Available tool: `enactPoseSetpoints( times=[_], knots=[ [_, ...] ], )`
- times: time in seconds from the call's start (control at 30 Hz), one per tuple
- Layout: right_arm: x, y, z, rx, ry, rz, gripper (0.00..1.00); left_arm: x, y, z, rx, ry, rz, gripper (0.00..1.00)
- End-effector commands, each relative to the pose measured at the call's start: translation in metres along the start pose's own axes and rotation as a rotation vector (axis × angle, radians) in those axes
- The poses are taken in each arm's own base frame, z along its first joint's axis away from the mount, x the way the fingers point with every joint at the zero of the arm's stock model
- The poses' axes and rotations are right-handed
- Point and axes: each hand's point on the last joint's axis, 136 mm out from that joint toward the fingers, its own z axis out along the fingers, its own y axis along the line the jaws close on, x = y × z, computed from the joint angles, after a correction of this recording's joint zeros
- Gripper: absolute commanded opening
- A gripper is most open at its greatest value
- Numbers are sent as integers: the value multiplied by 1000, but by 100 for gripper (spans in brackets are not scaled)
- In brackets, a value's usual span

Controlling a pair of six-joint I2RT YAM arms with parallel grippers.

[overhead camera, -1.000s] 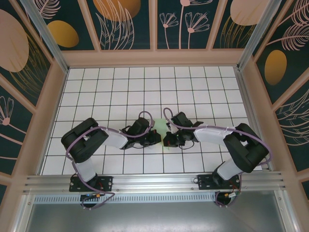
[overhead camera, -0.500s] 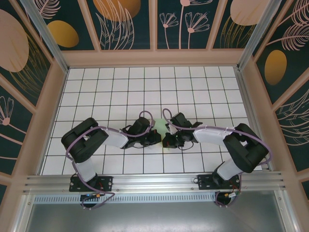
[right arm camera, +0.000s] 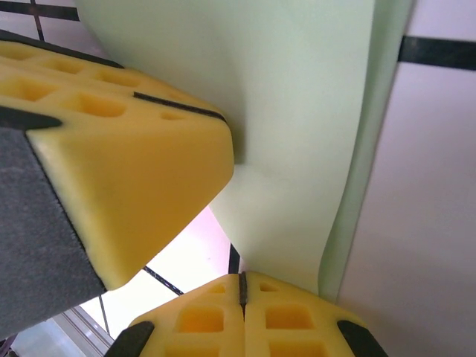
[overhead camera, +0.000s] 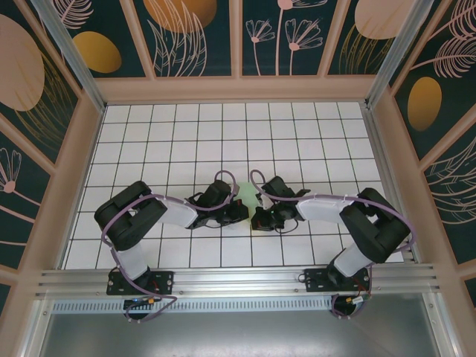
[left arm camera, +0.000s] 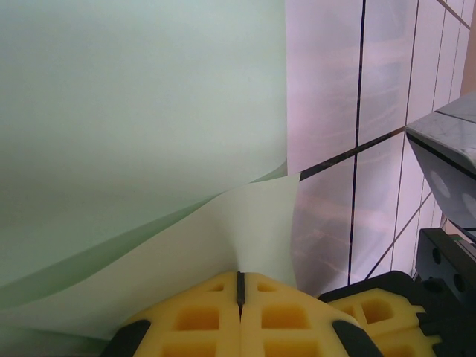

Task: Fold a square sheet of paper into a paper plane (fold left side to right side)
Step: Third fold the triangle at the center of the table.

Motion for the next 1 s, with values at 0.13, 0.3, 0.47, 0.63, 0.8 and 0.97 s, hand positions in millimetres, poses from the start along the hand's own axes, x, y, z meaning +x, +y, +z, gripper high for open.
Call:
enactPoseSetpoints(
  times=[0.13,0.3,0.47,0.63,0.8,0.97],
  knots=[
    [24,-40,-1,67,27,119,2,6,72,4,-268,-31,-17,4],
    [37,-48,-7,52,27,160,2,5,72,4,-272,-33,-14,4],
    [20,-30,-28,-3,-48,124,3,3,69,3,-263,-37,-10,4],
    [2,11,-48,-117,-96,63,3,0,62,3,-246,-46,-6,4],
    [-9,18,-36,-125,-99,70,3,-2,59,2,-244,-50,-3,4],
    [-14,-1,-15,-45,-74,99,2,-2,59,2,-248,-48,1,4]
  ],
)
